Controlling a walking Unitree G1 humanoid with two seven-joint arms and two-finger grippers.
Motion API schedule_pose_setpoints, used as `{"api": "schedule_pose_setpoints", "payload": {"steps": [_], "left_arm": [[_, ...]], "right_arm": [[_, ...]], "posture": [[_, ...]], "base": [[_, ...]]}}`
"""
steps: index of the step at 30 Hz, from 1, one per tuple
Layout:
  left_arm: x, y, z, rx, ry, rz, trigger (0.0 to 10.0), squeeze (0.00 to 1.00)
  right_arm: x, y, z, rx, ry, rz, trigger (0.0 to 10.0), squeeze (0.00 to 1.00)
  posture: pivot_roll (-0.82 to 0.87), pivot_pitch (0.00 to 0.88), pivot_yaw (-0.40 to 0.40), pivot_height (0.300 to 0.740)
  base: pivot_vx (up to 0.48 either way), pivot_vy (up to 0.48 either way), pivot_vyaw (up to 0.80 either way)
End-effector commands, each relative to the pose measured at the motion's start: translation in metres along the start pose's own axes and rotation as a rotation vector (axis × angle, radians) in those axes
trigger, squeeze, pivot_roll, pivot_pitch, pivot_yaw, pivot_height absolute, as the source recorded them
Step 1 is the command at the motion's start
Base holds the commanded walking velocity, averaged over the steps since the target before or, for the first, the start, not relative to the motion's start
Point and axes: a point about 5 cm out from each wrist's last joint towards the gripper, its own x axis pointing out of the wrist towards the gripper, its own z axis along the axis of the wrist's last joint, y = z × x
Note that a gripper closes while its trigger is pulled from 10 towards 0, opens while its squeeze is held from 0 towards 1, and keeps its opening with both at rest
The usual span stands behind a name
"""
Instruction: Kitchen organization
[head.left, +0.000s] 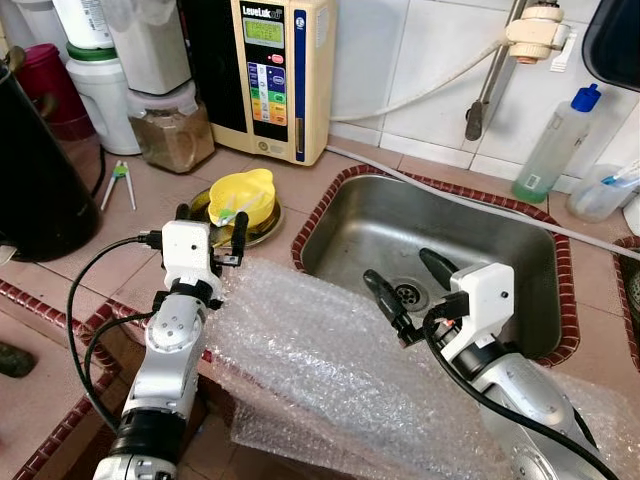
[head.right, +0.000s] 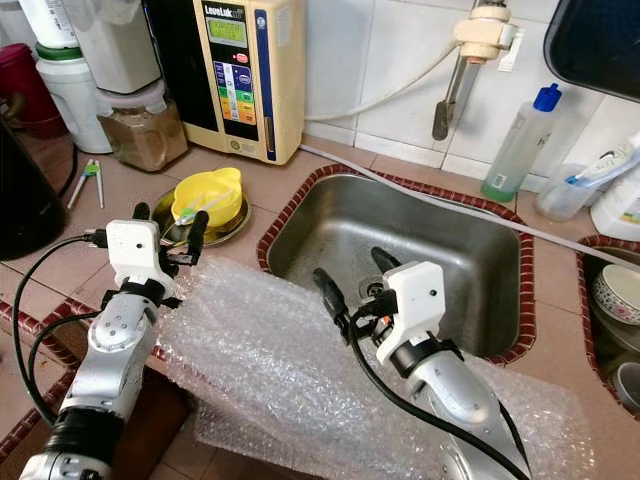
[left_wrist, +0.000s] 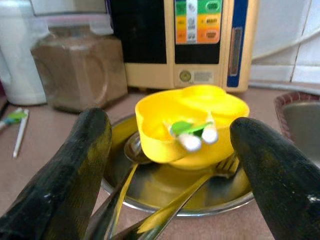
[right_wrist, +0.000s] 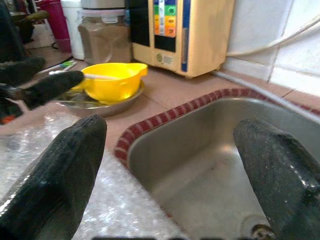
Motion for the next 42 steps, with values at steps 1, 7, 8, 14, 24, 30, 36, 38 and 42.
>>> {"api": "schedule_pose_setpoints", "payload": {"steps": [1,7,8,14,24,30,36,38,42], "left_arm": [[0.005,0.000,0.002,-0.016,-0.006,0.009,10.0,0.00],[0.017,-0.006,-0.004,-0.027,0.028,-0.016,7.9,0.00],[0.019,-0.007,-0.004,-0.027,0.029,-0.021,3.6,0.00],[0.026,-0.010,-0.001,-0.027,0.022,-0.037,0.0,0.00],[0.028,-0.009,-0.002,-0.008,0.011,-0.042,0.0,0.00],[0.026,-0.007,-0.005,-0.007,0.010,-0.036,0.0,0.00],[0.025,-0.004,-0.006,0.000,0.006,-0.025,0.0,0.00],[0.023,-0.002,-0.008,0.002,0.007,-0.021,0.0,0.00],[0.021,-0.001,-0.010,0.004,0.009,-0.020,0.0,0.00]], "right_arm": [[-0.001,0.005,0.002,0.010,0.004,0.022,10.0,0.00],[-0.004,0.013,0.002,0.056,0.000,0.084,10.0,0.00],[-0.005,0.014,0.002,0.062,0.000,0.088,10.0,0.00],[-0.007,0.017,0.002,0.078,0.007,0.092,10.0,0.00],[-0.007,0.022,0.001,0.118,-0.013,0.102,10.0,0.00],[-0.006,0.019,0.002,0.118,-0.013,0.094,10.0,0.00],[-0.007,0.020,0.001,0.135,0.012,0.124,10.0,0.00],[-0.008,0.019,0.000,0.128,0.015,0.123,10.0,0.00],[-0.008,0.019,-0.001,0.134,0.018,0.126,10.0,0.00]], "posture": [[-0.09,0.021,-0.007,0.740],[-0.10,0.024,0.004,0.740],[-0.11,0.026,0.008,0.740],[-0.12,0.032,0.019,0.740],[-0.11,0.034,0.024,0.740],[-0.10,0.032,0.017,0.740],[-0.10,0.030,0.013,0.740],[-0.10,0.029,0.012,0.740],[-0.10,0.025,0.011,0.740]], "base": [[0.000,0.000,0.00],[0.000,0.000,0.00],[0.000,0.000,0.00],[0.000,0.000,0.00],[0.000,0.000,0.00],[0.000,0.000,0.00],[0.000,0.000,0.00],[0.000,0.000,0.00],[0.000,0.000,0.00]]}}
